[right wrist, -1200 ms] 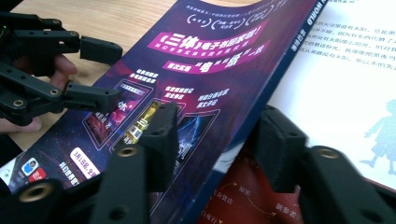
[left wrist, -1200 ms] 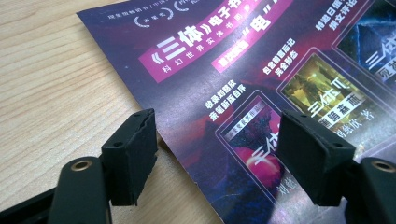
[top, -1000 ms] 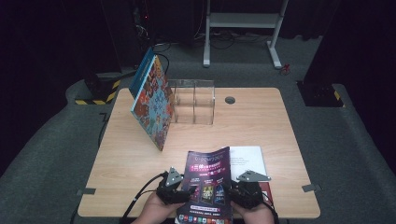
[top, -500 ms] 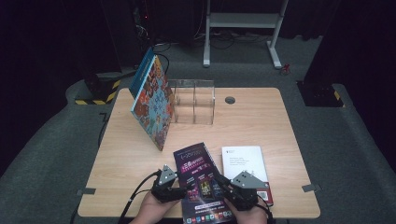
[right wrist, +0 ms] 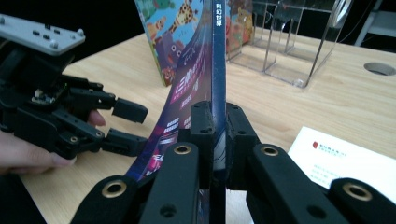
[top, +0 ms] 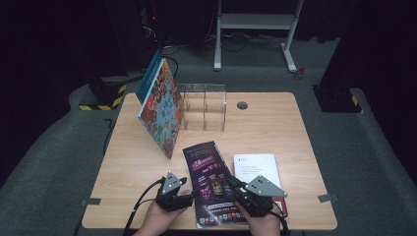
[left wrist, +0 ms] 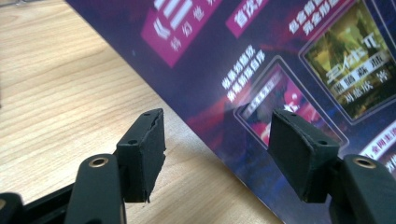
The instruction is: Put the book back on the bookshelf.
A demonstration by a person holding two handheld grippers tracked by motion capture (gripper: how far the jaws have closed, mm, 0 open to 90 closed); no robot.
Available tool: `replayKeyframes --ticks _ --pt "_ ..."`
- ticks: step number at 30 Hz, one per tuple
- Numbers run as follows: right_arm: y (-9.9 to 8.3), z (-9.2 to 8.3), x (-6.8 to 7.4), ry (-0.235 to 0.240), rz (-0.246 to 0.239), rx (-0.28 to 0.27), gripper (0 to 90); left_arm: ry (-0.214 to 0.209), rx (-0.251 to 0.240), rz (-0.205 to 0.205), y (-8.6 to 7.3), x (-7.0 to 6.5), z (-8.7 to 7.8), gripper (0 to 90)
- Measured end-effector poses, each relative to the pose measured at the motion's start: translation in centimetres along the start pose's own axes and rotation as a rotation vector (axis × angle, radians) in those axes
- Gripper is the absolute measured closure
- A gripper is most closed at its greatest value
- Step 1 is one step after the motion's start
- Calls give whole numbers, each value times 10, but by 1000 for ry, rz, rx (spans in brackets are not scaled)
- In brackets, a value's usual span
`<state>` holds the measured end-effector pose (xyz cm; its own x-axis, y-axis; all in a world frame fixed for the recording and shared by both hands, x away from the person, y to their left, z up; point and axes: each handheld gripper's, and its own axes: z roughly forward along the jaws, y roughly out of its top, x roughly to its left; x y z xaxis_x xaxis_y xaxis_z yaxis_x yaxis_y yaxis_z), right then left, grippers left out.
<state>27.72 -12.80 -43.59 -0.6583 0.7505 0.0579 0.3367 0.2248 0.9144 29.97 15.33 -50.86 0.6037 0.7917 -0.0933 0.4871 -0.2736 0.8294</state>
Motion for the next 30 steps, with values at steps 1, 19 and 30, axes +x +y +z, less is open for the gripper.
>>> replayKeyframes --ticks 1,19,30 --pt "1 0 0 -1 -2 -7 849 -1 -5 -11 0 0 0 364" --pt "27 6 0 -74 4 -210 847 29 -8 2 -3 9 0 367" --pt "28 18 -6 -148 -9 -288 846 33 -4 -3 -5 9 1 371"
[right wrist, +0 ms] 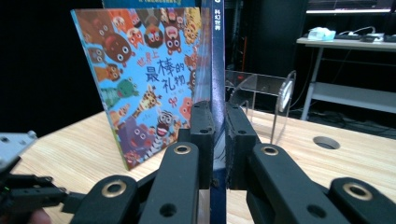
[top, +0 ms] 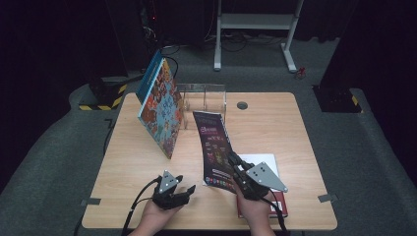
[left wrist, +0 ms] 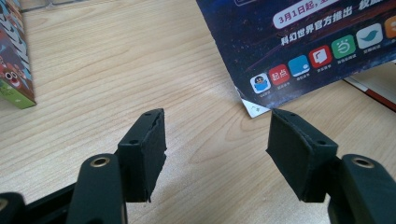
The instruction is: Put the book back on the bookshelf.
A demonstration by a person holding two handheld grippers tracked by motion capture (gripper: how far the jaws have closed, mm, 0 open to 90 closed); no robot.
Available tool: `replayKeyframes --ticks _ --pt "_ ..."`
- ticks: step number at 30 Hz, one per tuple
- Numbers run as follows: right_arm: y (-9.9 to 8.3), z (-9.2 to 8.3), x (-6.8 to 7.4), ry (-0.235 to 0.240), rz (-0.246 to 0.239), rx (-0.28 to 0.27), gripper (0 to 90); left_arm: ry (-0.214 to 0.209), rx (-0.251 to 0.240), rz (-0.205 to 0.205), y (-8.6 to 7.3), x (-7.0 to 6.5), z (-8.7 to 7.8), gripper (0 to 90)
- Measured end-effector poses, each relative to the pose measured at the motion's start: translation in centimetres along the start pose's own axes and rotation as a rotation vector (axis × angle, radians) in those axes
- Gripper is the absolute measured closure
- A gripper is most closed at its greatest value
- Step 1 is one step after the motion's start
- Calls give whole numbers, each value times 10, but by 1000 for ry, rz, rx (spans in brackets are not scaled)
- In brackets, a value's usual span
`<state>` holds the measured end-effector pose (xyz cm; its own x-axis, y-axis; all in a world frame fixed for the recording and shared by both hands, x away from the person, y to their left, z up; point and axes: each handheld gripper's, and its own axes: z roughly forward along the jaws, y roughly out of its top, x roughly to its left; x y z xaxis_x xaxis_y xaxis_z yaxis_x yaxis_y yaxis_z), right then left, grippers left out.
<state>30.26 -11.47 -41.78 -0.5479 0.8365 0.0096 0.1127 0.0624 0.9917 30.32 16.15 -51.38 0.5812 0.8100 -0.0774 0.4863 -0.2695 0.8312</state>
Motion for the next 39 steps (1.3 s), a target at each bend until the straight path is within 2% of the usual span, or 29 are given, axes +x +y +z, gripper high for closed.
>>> replayKeyframes --ticks 9,15,16,21,24,27,29,32,34,35,36,39 --pt "-23 -18 -15 -8 9 42 845 -3 6 14 -1 -3 2 370" --pt "-31 -31 -21 -17 13 44 845 -7 8 31 -2 -5 3 400" --pt "-31 -33 -20 -18 15 35 845 -12 7 22 -2 -6 4 400" --pt "-25 -32 -13 -13 -10 -29 846 -8 8 38 -2 -7 4 401" --pt "-16 -26 -8 -13 -24 -72 846 -4 2 35 -2 -6 4 401" --pt "-6 -19 -4 -15 -16 -127 846 0 -4 27 -2 -5 3 400" --pt "-5 -13 -2 -16 -21 -159 845 8 -25 27 -1 -3 0 400" --pt "-13 -6 -1 -3 -21 -173 846 8 -99 18 2 0 -9 397" --pt "-18 -8 1 -12 -41 -175 845 1 -148 14 5 1 -16 394" --pt "-19 -10 2 -12 -34 -173 845 0 -170 15 6 1 -19 393" --pt "-21 -13 1 -9 -37 -170 844 1 -182 24 7 1 -21 390" --pt "-25 -21 -1 -2 -42 -145 843 -16 -218 17 11 -1 -27 382"
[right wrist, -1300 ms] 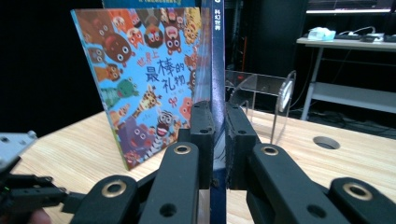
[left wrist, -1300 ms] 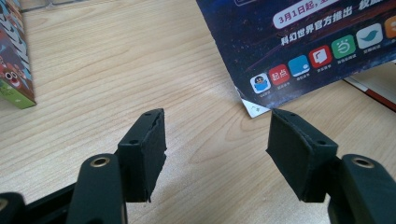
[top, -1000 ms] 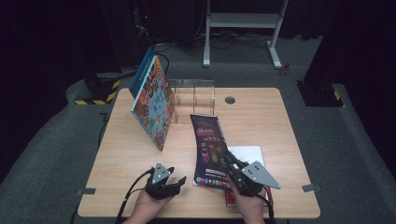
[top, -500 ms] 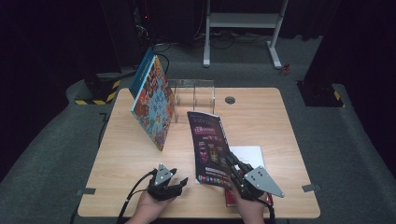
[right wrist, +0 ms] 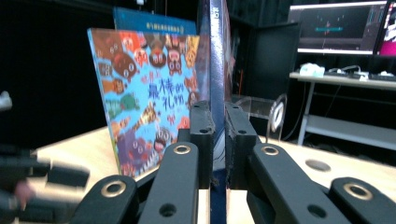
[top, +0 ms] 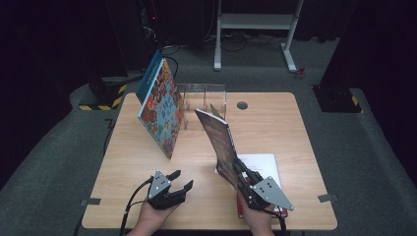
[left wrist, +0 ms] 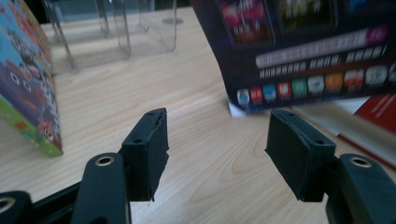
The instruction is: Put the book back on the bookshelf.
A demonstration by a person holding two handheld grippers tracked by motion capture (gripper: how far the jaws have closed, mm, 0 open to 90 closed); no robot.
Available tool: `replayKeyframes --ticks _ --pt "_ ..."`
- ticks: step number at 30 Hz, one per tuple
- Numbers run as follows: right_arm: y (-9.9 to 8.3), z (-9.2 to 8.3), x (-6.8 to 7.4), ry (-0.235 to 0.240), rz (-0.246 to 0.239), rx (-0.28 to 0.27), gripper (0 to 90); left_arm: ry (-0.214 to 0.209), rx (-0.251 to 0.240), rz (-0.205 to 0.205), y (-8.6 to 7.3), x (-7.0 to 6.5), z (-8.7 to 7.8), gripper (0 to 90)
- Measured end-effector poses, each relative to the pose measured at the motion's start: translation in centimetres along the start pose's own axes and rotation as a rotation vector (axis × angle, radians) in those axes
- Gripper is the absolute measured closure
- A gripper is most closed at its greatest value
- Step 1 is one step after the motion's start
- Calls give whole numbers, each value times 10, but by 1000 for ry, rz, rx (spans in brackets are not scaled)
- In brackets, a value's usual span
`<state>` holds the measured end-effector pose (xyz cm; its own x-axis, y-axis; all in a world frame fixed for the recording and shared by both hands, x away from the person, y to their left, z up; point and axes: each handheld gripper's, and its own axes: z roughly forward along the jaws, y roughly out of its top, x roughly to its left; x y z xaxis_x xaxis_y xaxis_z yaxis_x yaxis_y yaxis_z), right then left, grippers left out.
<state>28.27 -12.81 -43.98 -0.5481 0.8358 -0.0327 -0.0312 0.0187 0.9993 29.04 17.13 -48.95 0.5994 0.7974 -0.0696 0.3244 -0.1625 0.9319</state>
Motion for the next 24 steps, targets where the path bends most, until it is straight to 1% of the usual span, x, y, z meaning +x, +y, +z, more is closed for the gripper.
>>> replayKeyframes --ticks 2,3,4,7,10,11,12,14,15,16,17,19,20,24 --pt "-3 -6 -1 4 11 19 842 -2 -11 14 2 -2 -2 380" --pt "-4 -9 -3 7 28 27 842 -6 -14 15 3 -3 -2 380" --pt "-4 -11 -4 10 35 32 842 -9 -14 10 3 -5 -1 379" --pt "-7 -18 -4 5 15 50 842 -23 -10 5 4 -7 0 379" --pt "-13 -20 -2 14 3 95 844 -55 -9 -13 9 -11 2 376" --pt "-16 -21 -1 3 1 99 844 -68 -7 -16 11 -14 2 374" --pt "-17 -21 0 10 13 97 845 -79 -8 -8 15 -17 2 371" --pt "-17 -22 4 3 0 90 845 -95 -8 -5 22 -21 3 366" --pt "-16 -22 7 2 -15 82 845 -105 -12 -5 27 -24 4 362" --pt "-15 -22 9 -3 -24 74 846 -109 -20 -6 33 -26 4 360" --pt "-14 -22 11 -7 -33 64 845 -114 -28 0 39 -29 4 357" --pt "-10 -22 13 -14 -24 40 845 -110 -39 22 49 -33 5 352" --pt "-9 -22 13 -18 -22 31 846 -109 -44 25 52 -35 6 352" --pt "-3 -19 10 -35 0 -14 845 -106 -65 18 61 -35 8 351"
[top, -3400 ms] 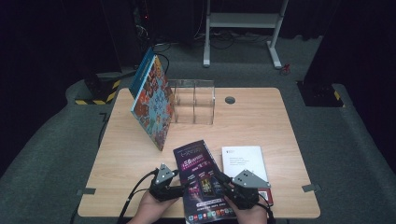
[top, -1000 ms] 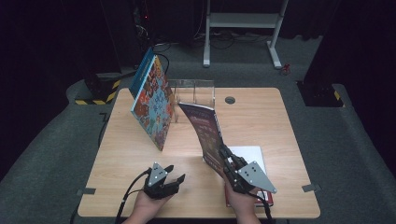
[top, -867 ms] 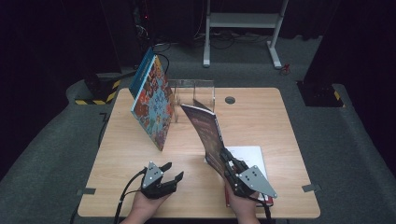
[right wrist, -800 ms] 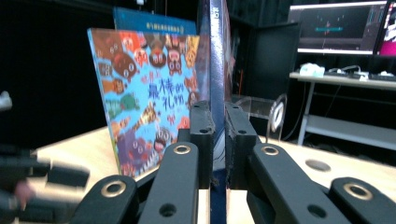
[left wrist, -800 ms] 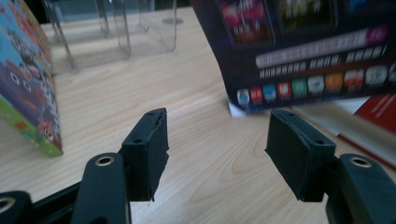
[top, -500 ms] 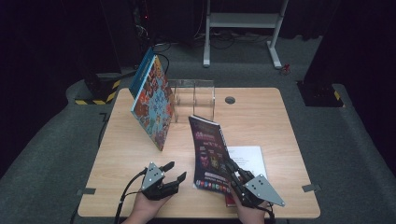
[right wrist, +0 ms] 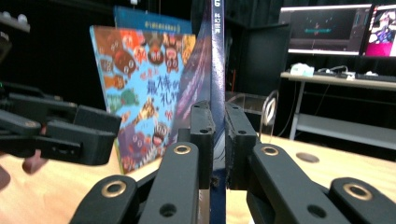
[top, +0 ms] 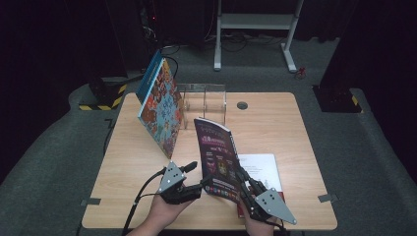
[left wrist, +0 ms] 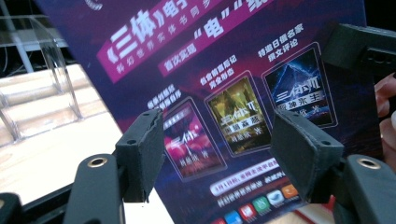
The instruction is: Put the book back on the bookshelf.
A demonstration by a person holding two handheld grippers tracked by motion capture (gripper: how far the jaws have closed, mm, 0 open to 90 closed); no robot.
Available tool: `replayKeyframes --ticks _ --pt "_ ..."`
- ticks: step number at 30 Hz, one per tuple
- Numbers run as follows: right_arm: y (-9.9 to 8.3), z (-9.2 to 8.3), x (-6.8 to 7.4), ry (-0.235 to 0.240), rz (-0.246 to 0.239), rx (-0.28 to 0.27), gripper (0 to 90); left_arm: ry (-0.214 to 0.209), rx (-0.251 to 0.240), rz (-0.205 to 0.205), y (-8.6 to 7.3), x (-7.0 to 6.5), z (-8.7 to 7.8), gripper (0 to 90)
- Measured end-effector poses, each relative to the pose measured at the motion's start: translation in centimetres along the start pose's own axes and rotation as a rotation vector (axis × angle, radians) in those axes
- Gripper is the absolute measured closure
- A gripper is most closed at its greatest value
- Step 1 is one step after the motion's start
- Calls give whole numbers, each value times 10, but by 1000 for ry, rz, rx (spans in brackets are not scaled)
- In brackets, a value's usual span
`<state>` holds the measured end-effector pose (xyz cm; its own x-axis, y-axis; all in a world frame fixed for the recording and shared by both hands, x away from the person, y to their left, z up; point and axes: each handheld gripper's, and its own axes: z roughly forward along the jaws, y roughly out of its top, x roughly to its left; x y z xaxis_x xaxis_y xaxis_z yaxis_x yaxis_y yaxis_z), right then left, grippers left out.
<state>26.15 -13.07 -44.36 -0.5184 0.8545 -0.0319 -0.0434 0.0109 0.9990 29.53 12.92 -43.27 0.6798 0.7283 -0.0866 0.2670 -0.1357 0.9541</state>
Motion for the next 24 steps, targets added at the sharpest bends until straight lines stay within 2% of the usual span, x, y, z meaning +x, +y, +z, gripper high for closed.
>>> replayKeyframes --ticks 4,8,11,12,18,24 --pt "11 8 1 -5 -5 -57 845 4 -11 -18 3 3 0 350" --pt "10 16 9 -14 -49 -121 845 -12 -26 -20 10 1 0 341" --pt "-1 19 12 -22 -54 -88 845 -35 -36 -17 17 -5 1 317" --pt "-4 18 14 -23 -61 -103 845 -42 -40 -18 19 -7 2 312" --pt "-5 13 20 -25 -104 -104 845 -82 -58 -22 36 -23 10 279" --pt "-5 11 21 -35 -97 -103 843 -100 -82 -19 49 -34 17 265"
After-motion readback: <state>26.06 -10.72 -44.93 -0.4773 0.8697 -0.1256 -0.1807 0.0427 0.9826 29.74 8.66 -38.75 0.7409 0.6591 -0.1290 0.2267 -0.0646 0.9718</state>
